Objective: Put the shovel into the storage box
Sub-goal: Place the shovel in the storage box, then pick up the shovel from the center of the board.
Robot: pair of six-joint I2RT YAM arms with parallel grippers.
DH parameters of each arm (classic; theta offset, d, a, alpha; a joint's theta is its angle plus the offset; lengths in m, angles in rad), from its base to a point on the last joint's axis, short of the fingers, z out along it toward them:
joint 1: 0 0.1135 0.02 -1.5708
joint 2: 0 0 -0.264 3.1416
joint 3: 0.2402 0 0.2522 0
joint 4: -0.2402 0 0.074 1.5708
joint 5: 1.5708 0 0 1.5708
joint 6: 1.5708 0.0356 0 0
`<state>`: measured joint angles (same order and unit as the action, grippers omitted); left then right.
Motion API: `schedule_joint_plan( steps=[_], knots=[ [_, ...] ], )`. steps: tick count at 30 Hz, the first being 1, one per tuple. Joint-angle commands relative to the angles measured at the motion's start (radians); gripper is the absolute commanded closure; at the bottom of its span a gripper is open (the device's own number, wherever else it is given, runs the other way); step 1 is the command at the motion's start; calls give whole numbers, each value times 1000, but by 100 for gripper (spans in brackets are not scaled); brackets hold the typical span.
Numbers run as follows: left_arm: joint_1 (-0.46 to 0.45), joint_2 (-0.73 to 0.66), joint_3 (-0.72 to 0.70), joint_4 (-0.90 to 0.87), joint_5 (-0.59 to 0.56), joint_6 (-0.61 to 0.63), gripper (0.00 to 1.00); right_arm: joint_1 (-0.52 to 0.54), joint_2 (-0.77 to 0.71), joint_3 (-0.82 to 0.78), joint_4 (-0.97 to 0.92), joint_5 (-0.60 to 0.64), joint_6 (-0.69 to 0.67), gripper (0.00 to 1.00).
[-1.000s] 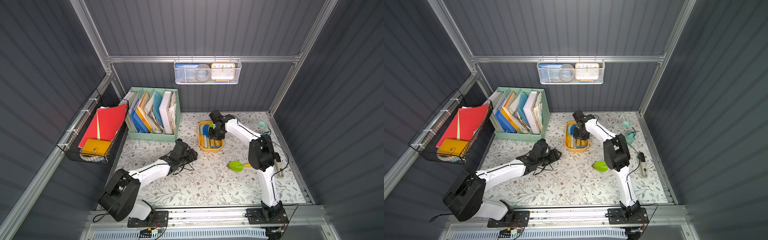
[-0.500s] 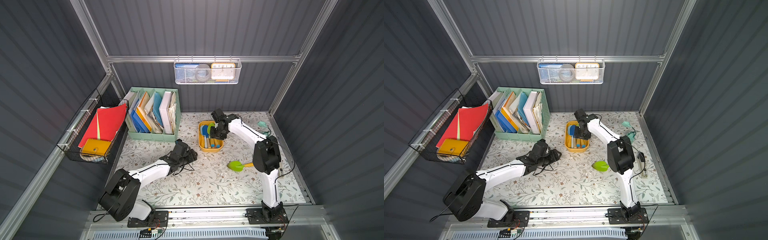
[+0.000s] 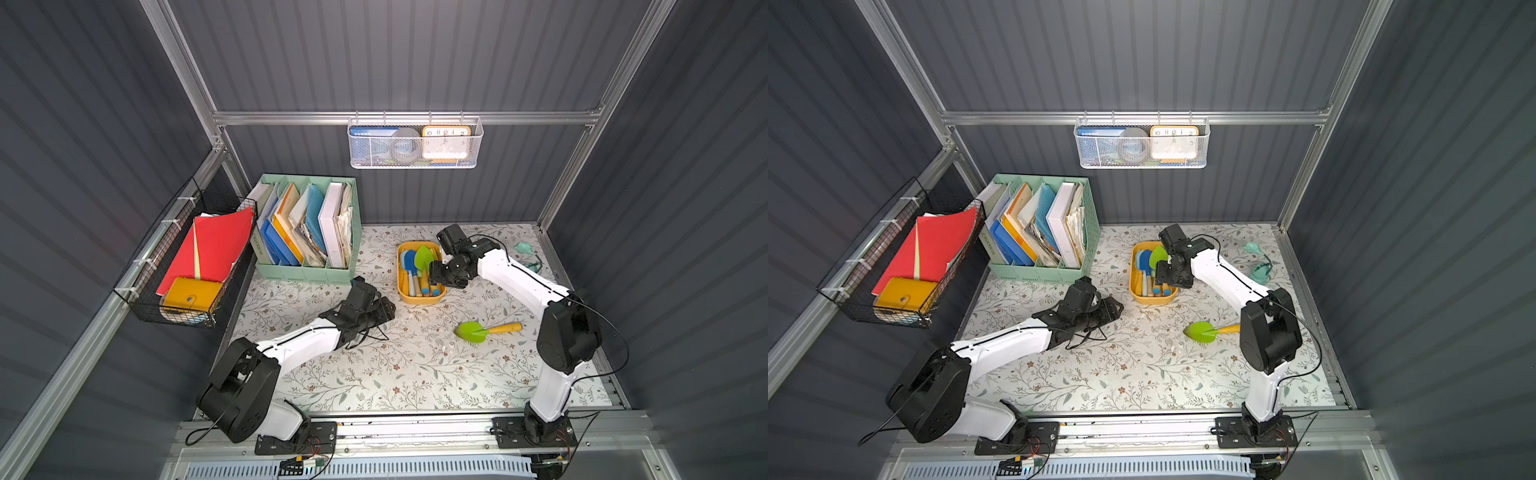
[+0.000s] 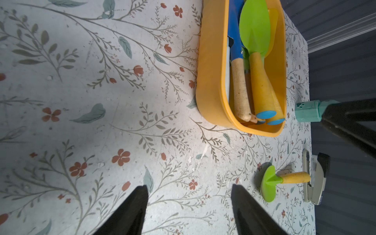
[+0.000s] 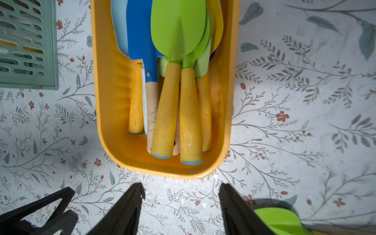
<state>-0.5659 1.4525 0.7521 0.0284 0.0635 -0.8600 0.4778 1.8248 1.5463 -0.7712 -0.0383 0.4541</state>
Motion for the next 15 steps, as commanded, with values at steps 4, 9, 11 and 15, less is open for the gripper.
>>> schedule_joint_plan(
  steps=[4,9,11,15],
  knots=[
    [-10,-24,7,20,34,19,27,5,-116,-106,-1,105,-40,1],
    [-24,-13,4,42,42,14,27,-2,-193,-198,-17,183,-63,1],
    [-28,-7,3,49,47,12,27,-13,-217,-234,-25,201,-68,1],
    [-35,2,6,63,53,12,27,-71,-276,-333,-8,234,-59,1]
  ],
)
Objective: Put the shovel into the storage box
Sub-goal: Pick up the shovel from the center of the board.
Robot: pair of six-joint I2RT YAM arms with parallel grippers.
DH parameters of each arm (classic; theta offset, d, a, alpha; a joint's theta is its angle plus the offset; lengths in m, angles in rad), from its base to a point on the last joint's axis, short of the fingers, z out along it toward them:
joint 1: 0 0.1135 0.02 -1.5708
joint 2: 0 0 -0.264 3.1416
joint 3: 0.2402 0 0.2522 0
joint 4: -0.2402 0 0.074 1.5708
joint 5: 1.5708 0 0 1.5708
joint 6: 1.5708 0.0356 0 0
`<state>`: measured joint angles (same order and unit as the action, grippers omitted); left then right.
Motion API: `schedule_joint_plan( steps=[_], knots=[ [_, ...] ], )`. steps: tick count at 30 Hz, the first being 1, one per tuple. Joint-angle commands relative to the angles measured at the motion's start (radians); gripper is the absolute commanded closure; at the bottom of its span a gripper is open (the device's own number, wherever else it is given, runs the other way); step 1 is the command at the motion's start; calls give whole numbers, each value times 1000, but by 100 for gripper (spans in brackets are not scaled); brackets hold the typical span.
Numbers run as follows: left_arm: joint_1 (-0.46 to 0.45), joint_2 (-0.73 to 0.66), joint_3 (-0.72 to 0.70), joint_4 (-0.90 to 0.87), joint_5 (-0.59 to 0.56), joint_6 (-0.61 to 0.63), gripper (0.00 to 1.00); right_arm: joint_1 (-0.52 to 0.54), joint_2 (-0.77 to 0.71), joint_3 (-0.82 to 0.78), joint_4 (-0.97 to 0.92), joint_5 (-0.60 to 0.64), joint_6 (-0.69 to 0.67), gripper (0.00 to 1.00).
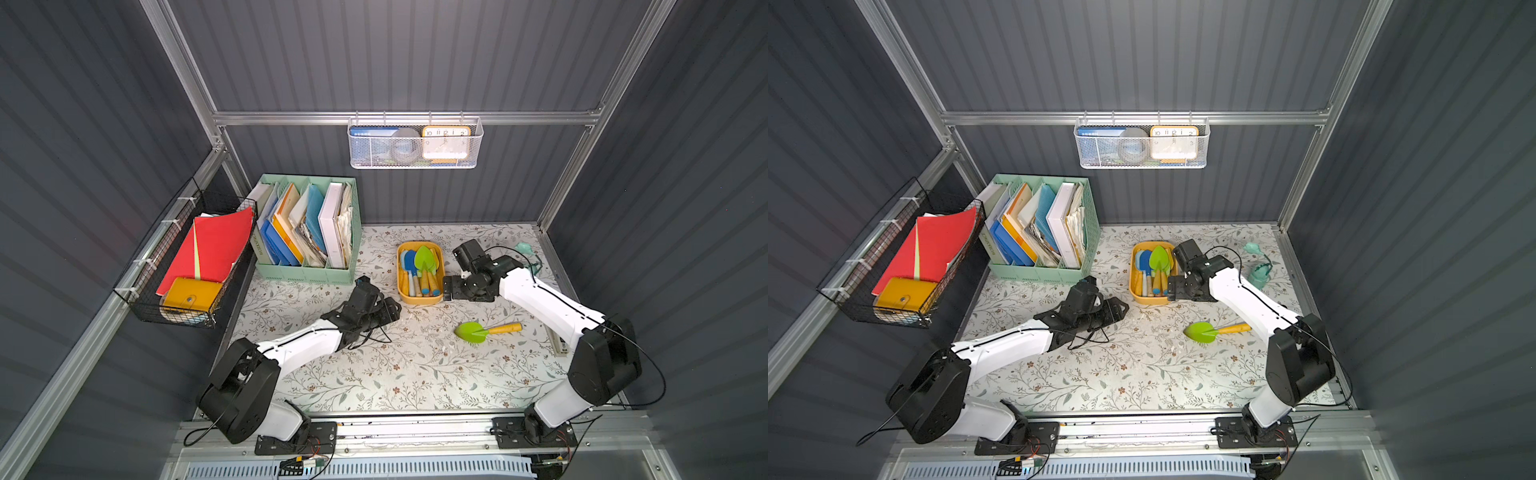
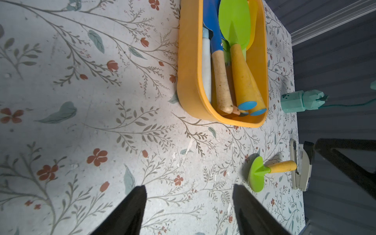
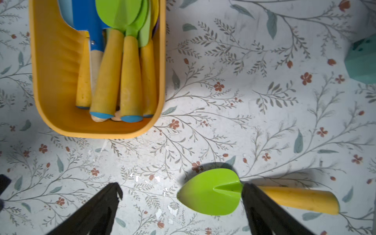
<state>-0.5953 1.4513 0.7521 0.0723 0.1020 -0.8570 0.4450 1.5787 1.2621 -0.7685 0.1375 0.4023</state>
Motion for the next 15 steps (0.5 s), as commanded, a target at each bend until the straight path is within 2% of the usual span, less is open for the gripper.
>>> schedule_joint_plan(
  steps=[1,7,15],
  knots=[
    [-7,7,6,21,17,9,27,-66,-45,-74,-1,39,0,1],
    [-11,24,3,37,21,6,27,-220,-81,-182,76,-66,43,1],
    [-12,29,-10,52,21,-4,27,-277,-3,-194,83,-50,81,1]
  ],
)
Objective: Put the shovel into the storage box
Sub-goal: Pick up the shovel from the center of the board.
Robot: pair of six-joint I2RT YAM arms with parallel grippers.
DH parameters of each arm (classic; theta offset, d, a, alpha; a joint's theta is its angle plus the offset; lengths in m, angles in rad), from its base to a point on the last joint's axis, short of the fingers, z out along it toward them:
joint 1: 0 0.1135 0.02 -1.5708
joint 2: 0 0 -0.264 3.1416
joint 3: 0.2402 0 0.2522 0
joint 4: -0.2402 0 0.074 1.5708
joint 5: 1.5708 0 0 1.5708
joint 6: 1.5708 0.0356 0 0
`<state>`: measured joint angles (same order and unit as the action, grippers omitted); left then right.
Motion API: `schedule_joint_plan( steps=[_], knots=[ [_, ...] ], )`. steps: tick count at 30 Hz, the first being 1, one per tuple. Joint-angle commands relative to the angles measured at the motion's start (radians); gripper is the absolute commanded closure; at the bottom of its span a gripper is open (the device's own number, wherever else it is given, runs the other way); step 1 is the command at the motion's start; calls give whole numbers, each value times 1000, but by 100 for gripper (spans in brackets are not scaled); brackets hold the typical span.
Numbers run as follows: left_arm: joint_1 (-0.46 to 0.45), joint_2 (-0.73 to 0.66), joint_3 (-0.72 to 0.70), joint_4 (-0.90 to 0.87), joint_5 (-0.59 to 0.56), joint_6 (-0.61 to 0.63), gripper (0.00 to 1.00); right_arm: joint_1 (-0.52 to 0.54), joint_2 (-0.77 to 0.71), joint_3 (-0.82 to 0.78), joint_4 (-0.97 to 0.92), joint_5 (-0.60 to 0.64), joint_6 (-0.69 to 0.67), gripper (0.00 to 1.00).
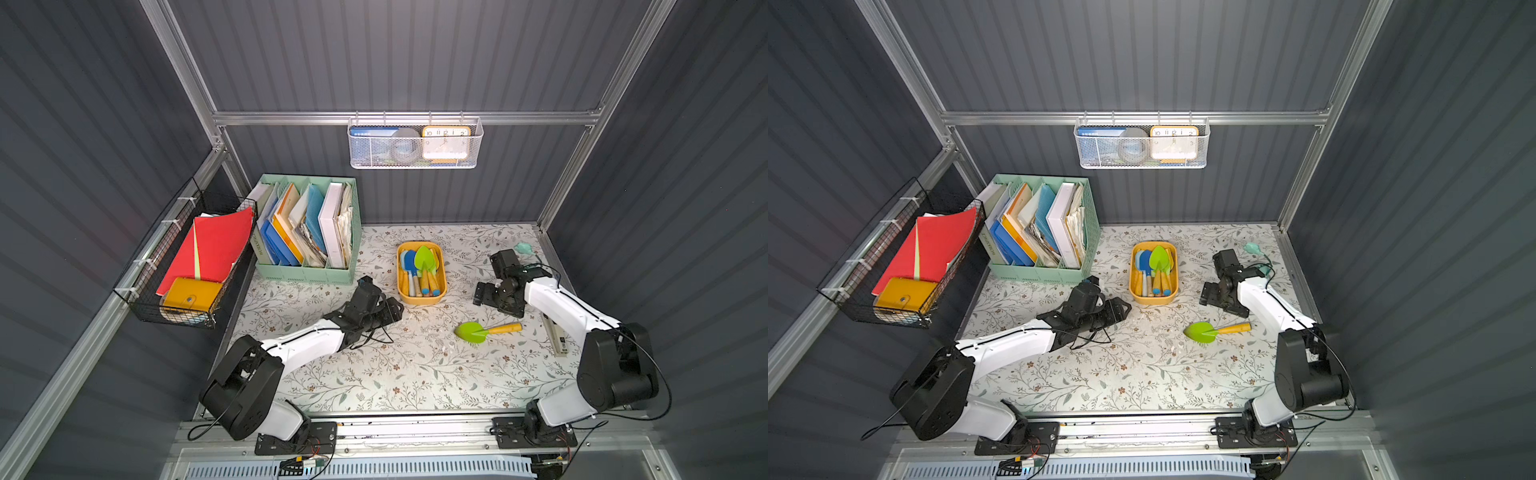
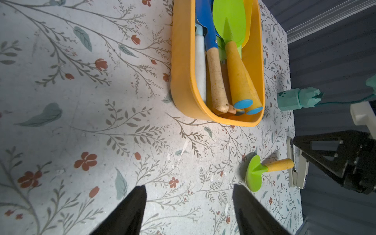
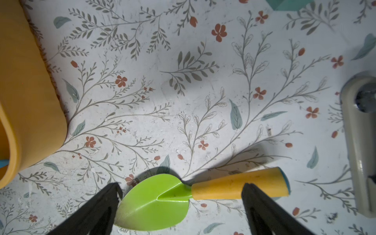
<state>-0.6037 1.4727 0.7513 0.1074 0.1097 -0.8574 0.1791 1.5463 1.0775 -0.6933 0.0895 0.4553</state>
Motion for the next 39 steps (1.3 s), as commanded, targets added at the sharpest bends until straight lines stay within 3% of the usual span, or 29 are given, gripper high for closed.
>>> schedule_joint_plan(
  steps=[1,18,33,39],
  knots=[
    [-4,8,-12,18,14,-3,27,-15,39,-15,17,-2,32,1],
    [-4,34,-23,41,21,-8,27,-81,92,-96,71,-91,70,1],
    [-4,68,-15,62,33,-8,27,-47,-95,-303,87,-291,122,3],
    [-4,85,-3,64,44,-9,27,26,-149,-350,68,-251,148,7]
  ],
)
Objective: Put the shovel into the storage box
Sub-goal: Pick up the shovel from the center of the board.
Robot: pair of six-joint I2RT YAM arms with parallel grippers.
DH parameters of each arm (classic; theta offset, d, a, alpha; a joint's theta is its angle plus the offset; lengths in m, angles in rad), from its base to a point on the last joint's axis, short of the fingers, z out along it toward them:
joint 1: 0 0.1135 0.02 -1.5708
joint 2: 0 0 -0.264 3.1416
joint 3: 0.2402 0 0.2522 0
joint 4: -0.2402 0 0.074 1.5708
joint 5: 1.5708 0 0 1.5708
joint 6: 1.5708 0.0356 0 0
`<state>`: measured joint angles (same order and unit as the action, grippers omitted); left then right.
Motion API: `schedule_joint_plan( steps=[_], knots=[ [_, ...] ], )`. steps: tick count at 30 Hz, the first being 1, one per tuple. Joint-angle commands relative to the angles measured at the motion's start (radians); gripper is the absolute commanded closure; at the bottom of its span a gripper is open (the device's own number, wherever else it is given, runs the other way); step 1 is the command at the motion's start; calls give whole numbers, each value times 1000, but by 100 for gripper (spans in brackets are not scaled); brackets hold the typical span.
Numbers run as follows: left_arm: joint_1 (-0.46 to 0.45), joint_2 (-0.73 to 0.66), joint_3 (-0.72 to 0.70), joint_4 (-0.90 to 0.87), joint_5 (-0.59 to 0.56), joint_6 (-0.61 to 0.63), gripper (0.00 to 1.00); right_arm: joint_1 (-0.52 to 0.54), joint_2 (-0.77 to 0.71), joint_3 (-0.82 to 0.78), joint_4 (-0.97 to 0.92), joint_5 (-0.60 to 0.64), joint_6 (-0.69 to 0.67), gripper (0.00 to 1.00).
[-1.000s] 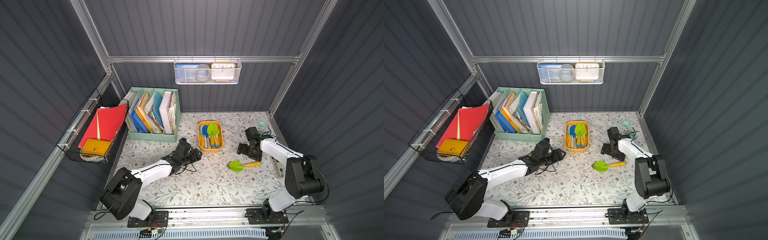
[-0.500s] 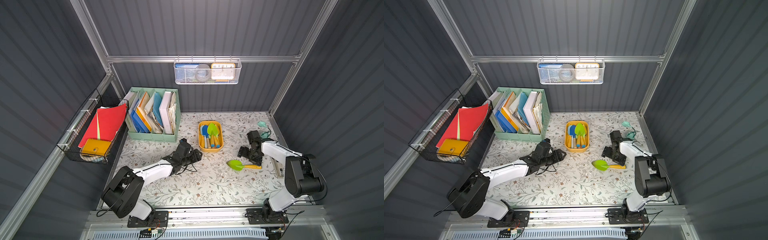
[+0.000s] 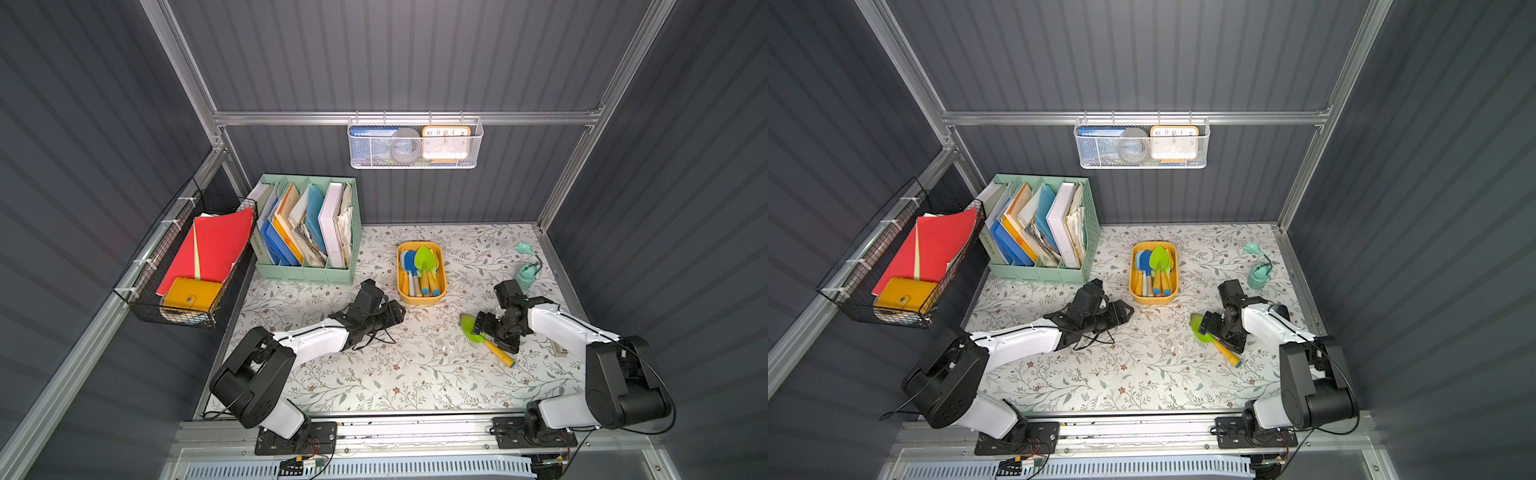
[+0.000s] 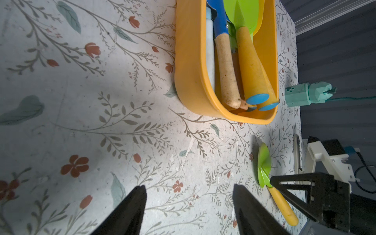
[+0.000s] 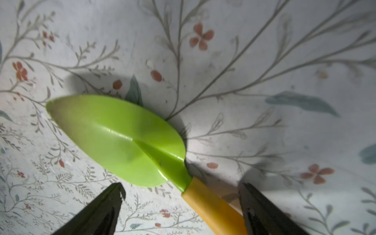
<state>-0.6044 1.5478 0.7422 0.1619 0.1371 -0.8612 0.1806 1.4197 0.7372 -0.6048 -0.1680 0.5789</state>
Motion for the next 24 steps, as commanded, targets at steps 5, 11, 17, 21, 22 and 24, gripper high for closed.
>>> schedule_joint_plan(
  steps=[5,11,17,21,22,24],
  knots=[
    [-3,3,3,10,14,-7,27,70,-24,-11,-47,54,25,12],
    [-3,-8,-14,16,11,-16,27,105,-12,-5,-67,96,26,17],
    [-3,-23,-26,11,4,-16,27,151,-20,1,-113,152,32,21],
    [-3,-15,-24,16,7,-19,28,170,-27,-7,-125,160,40,25],
    [-3,-12,-26,20,9,-19,27,176,-29,-9,-127,163,41,26],
    [-3,-10,-27,26,12,-23,27,186,-31,-13,-128,166,45,27]
  ],
)
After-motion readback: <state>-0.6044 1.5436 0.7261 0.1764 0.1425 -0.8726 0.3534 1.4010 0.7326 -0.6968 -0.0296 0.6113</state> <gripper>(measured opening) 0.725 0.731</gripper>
